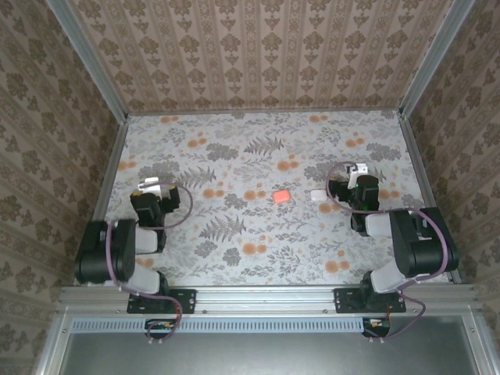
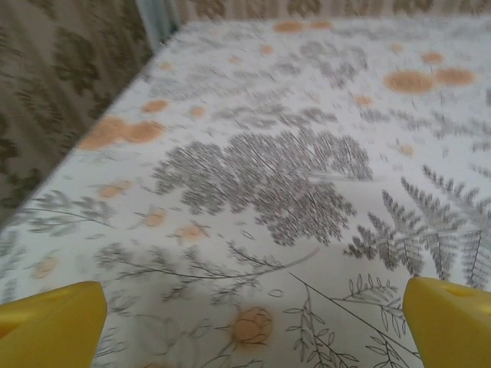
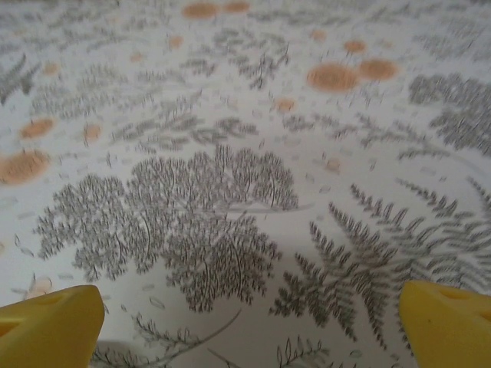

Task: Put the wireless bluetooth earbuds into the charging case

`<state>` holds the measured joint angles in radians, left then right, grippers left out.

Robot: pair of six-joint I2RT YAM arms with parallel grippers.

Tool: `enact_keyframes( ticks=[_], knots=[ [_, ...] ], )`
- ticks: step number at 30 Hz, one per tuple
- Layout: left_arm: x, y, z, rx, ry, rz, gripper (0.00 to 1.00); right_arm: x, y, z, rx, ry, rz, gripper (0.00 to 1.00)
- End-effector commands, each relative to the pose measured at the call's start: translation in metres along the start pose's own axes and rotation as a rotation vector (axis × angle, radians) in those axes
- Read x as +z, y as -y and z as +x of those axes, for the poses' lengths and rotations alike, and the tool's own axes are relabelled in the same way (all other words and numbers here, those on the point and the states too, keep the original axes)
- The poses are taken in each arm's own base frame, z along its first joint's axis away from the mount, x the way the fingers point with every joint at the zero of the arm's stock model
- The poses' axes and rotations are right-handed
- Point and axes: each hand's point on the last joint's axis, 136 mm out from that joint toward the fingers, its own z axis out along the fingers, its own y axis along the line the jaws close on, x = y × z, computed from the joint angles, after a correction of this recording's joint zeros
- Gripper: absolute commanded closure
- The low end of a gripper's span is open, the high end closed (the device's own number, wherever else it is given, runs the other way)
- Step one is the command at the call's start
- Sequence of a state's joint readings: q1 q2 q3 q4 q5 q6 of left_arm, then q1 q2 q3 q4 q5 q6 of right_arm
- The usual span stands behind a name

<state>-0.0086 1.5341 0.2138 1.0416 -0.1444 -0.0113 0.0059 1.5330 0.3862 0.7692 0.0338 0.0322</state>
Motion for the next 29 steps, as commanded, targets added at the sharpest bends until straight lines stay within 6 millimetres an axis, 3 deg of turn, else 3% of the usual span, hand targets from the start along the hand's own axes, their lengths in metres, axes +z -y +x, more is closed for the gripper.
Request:
enact_keyframes(
  ticks=[1, 3, 4, 29],
  knots=[
    [0.006, 0.017, -0.041, 0.042, 0.108, 0.057, 0.00, 0.001, -0.003, -0.032, 0.010, 0.105, -0.029, 0.00],
    [0.024, 0.002, -0.045, 0.012, 0.053, -0.024, 0.00, 0.001, -0.003, -0.032, 0.010, 0.112, -0.029, 0.00],
    [0.023, 0.006, -0.036, 0.024, -0.001, -0.014, 0.00, 0.001, -0.003, -0.030, 0.010, 0.101, -0.028, 0.00],
    [0.025, 0.011, -0.039, 0.042, 0.018, 0.007, 0.00, 0.001, -0.004, -0.031, 0.009, 0.107, -0.029, 0.00]
  ],
)
